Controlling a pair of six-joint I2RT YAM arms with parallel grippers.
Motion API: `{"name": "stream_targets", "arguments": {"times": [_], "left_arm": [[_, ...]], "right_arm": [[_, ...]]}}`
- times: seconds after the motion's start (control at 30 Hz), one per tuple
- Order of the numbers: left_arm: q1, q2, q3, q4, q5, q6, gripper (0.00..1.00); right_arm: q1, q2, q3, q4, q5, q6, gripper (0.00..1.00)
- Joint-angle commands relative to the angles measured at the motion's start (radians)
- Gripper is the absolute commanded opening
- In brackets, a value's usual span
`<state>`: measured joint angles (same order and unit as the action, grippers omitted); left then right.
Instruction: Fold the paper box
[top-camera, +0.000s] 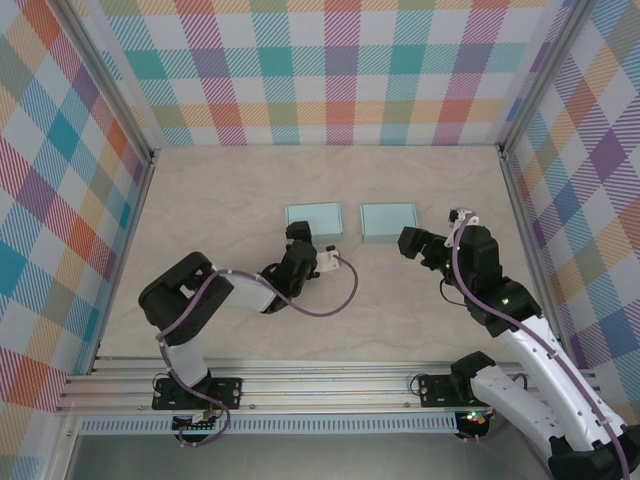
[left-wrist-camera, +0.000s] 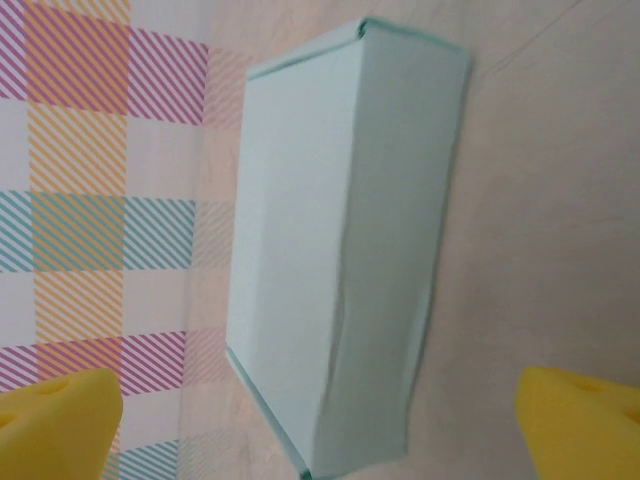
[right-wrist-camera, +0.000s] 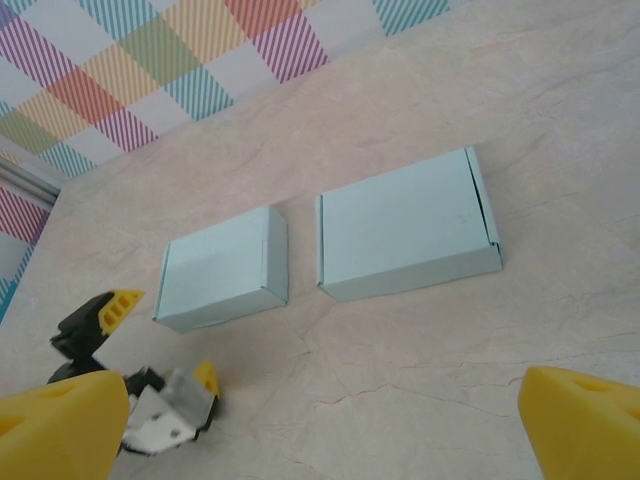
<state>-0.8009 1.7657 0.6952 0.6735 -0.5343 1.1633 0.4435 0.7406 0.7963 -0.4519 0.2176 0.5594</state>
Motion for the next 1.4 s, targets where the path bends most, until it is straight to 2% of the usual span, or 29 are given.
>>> {"name": "stream_targets", "arguments": {"times": [0.0,0.1,0.23,0.37,0.5,0.67,0.9,1.1,1.37], "left_arm": [[-0.064,-0.152,-0.028,-0.068,-0.079,-0.106,1.0],[-0.081,-0.322,-0.036,-0.17,-0.11,-0.254,1.0],[-0.058,-0.572,-0.066,-0.264,-0.144,-0.479,1.0],[0.012,-0.831,-0.103,-0.434,-0.15,-0.732,1.0],[0.099,-1.06,-0.173,-0.529,-0.184,-0.953,1.0],[0.227,-1.24,-0.231,-0.645,-0.222,-1.167,1.0],[0.319,-1.235,-0.287,-0.705,-0.308,-1.272,1.0],[0.365,-1.185,-0.364,-0.615,-0.29,-1.281,1.0],[0.431,-1.071,-0.406,-0.537,-0.217,-1.296,1.0]], "right_arm": [[-0.006,-0.008,-0.003,-0.007,0.026,-0.024,1.0],[-0.005,-0.027,-0.015,0.012,0.039,-0.037,1.0],[-0.006,-0.067,-0.047,0.051,0.06,-0.061,1.0],[-0.006,-0.082,-0.072,0.07,0.089,-0.083,1.0],[-0.006,-0.074,-0.107,0.119,0.101,-0.12,1.0],[-0.006,-0.052,-0.188,0.238,0.143,-0.161,1.0],[-0.006,0.028,-0.259,0.364,0.222,-0.305,1.0],[-0.007,0.046,-0.354,0.509,0.252,-0.385,1.0],[-0.01,0.079,-0.38,0.523,0.267,-0.412,1.0]]}}
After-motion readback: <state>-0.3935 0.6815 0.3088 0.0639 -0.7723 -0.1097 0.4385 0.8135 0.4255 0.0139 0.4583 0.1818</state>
